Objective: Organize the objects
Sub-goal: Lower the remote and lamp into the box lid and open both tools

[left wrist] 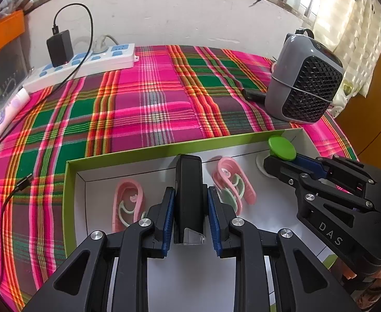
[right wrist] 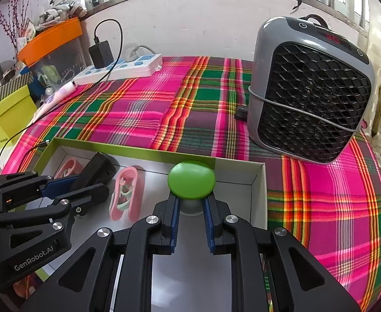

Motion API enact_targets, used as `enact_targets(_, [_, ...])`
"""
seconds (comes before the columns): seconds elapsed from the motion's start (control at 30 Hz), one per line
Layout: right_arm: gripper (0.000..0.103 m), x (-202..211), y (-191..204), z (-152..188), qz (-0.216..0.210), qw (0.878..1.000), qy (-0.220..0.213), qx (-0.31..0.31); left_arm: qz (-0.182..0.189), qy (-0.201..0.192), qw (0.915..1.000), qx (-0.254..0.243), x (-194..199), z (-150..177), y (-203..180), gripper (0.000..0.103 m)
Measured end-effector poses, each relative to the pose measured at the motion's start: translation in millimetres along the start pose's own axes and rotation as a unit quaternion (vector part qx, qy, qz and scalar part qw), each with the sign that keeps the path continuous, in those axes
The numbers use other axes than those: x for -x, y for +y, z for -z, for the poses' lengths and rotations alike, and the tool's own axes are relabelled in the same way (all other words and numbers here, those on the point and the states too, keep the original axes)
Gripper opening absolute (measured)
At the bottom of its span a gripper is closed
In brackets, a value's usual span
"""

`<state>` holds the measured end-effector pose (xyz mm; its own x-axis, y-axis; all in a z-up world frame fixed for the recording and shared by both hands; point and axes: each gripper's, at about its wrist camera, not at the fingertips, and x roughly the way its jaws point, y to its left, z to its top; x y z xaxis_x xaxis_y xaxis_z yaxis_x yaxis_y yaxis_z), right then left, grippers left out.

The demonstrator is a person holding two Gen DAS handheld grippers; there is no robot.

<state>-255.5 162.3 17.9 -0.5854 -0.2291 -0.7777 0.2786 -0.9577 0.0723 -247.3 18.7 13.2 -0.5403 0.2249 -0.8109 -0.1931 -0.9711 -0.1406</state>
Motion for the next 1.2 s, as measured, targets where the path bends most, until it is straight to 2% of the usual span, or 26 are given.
enact_targets(0.47, [0.019, 0.5, -3.1, 2.5, -0.001, 1.0, -0.002, -0.008, 0.0, 0.001, 1.0, 0.002, 0.3, 0.1, 0.2, 0.023])
enact_targets(0.67, [0.035, 1.0, -0.8, 2.3, -0.004, 1.0, -0.006, -0.002, 0.001, 0.002, 1.0, 0.005, 1.7, 0.8, 0.9, 0.028])
enact_targets(0.93, [0.037, 2.1, -3.2, 3.4, -0.005, 1.0, -0.008, -0.009, 0.002, -0.002, 1.0, 0.006, 6.0, 1.0, 2.0, 0.03])
enact_targets(1.03, [0.044, 4.1, -3.6, 3.8, -0.006, 1.0, -0.011, -0.011, 0.001, -0.004, 1.0, 0.007, 8.9, 1.8, 2.1, 0.035])
enact_targets(1.2, [0.044, 8.3, -2.2, 6.0, -0.005, 1.0, -0.015, -0.012, 0.001, -0.009, 0.9999, 0.01, 15.1, 4.2, 2.7, 0.036])
